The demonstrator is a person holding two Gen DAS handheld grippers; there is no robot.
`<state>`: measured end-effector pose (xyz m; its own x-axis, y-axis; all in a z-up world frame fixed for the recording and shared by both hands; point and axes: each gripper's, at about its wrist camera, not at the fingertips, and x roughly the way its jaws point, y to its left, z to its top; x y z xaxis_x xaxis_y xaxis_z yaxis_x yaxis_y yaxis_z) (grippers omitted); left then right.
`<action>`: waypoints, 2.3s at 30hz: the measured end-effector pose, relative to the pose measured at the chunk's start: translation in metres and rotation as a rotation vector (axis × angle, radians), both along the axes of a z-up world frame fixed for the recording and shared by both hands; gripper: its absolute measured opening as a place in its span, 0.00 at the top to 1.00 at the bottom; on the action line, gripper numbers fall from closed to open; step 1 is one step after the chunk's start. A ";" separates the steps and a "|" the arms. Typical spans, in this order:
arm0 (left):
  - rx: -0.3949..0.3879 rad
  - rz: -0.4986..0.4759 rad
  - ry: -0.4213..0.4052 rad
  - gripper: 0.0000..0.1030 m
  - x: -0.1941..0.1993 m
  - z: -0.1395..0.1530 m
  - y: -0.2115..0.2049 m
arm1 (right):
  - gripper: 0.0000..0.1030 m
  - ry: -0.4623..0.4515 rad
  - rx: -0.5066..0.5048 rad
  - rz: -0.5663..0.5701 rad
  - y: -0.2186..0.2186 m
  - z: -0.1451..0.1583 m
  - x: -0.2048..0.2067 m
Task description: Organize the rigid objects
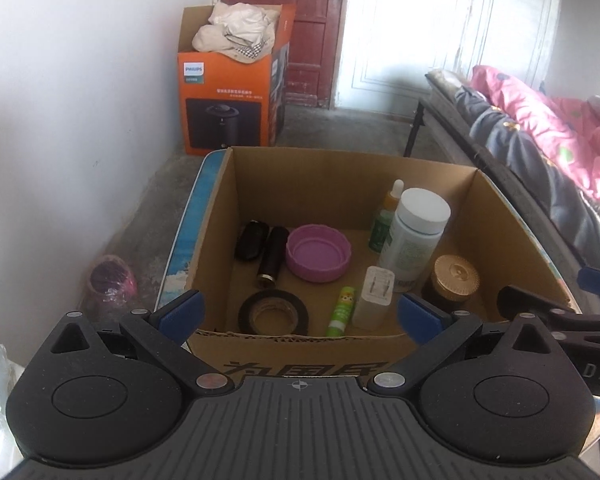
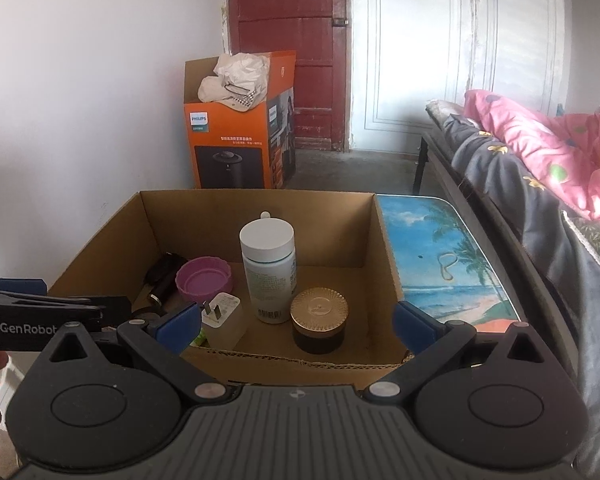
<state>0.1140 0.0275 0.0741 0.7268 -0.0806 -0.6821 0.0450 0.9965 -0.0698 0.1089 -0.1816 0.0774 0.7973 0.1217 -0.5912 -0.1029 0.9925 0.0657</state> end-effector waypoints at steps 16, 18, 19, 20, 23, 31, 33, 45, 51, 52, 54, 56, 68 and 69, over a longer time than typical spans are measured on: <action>0.060 -0.001 0.008 0.00 -0.004 0.000 -0.009 | 0.00 0.056 0.035 -0.008 -0.008 -0.007 0.004; 0.062 -0.002 0.014 0.00 -0.005 0.000 -0.010 | 0.00 0.064 0.040 -0.008 -0.009 -0.008 0.005; 0.063 -0.003 0.017 0.00 -0.004 -0.001 -0.011 | 0.00 0.068 0.041 -0.009 -0.009 -0.009 0.004; 0.064 -0.004 0.021 0.00 -0.004 -0.002 -0.011 | 0.00 0.072 0.040 -0.009 -0.010 -0.010 0.004; 0.065 -0.007 0.032 0.00 -0.004 -0.003 -0.013 | 0.00 0.081 0.038 -0.008 -0.011 -0.011 0.004; 0.071 -0.002 0.057 0.00 -0.004 -0.005 -0.017 | 0.00 0.105 0.043 -0.007 -0.014 -0.014 0.005; 0.068 -0.002 0.065 0.01 -0.005 -0.006 -0.016 | 0.00 0.110 0.044 -0.004 -0.014 -0.015 0.005; 0.056 0.011 0.082 0.01 -0.009 -0.005 -0.015 | 0.00 0.114 0.039 0.008 -0.014 -0.013 0.001; 0.054 0.012 0.084 0.01 -0.011 -0.004 -0.015 | 0.00 0.114 0.041 0.011 -0.014 -0.012 0.000; 0.055 0.012 0.085 0.01 -0.011 -0.004 -0.015 | 0.00 0.115 0.040 0.011 -0.014 -0.012 -0.001; 0.058 0.011 0.084 0.01 -0.013 -0.003 -0.016 | 0.00 0.114 0.040 0.011 -0.014 -0.012 -0.001; 0.061 0.011 0.083 0.01 -0.013 -0.002 -0.016 | 0.00 0.113 0.040 0.011 -0.014 -0.012 -0.001; 0.064 0.009 0.087 0.01 -0.014 -0.002 -0.019 | 0.00 0.117 0.038 0.008 -0.017 -0.011 -0.003; 0.063 0.009 0.088 0.01 -0.014 -0.002 -0.019 | 0.00 0.118 0.037 0.007 -0.017 -0.011 -0.003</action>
